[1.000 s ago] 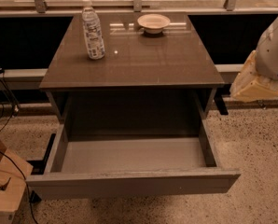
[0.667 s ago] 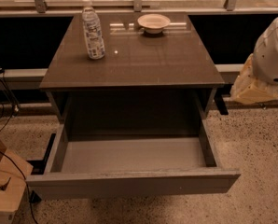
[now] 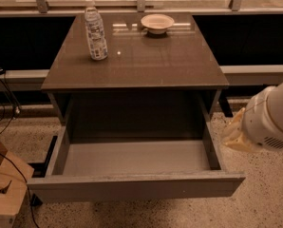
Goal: Close top drawer
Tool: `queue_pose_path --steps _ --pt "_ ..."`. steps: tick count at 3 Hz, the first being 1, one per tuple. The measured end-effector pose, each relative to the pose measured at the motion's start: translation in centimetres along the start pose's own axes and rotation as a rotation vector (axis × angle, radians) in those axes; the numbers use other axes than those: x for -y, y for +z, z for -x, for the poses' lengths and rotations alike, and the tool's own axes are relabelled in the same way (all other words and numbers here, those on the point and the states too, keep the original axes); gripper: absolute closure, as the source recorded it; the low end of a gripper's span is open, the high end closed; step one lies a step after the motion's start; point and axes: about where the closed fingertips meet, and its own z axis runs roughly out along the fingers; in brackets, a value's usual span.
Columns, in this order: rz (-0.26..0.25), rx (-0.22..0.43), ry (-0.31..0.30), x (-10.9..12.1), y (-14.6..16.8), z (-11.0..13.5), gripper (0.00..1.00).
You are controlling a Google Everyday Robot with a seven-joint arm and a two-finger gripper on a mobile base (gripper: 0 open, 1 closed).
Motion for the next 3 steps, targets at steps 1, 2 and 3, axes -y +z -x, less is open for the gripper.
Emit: queue_pose_path --steps 1,2,3 --pt "-0.019 0.009 0.005 0.3 0.5 0.1 1.0" --pt "0.028 -0.02 -0.032 -0.4 2.2 0.1 1.0" --pt "0.116 -0.02 -0.003 -2.4 5.5 -0.9 1.0"
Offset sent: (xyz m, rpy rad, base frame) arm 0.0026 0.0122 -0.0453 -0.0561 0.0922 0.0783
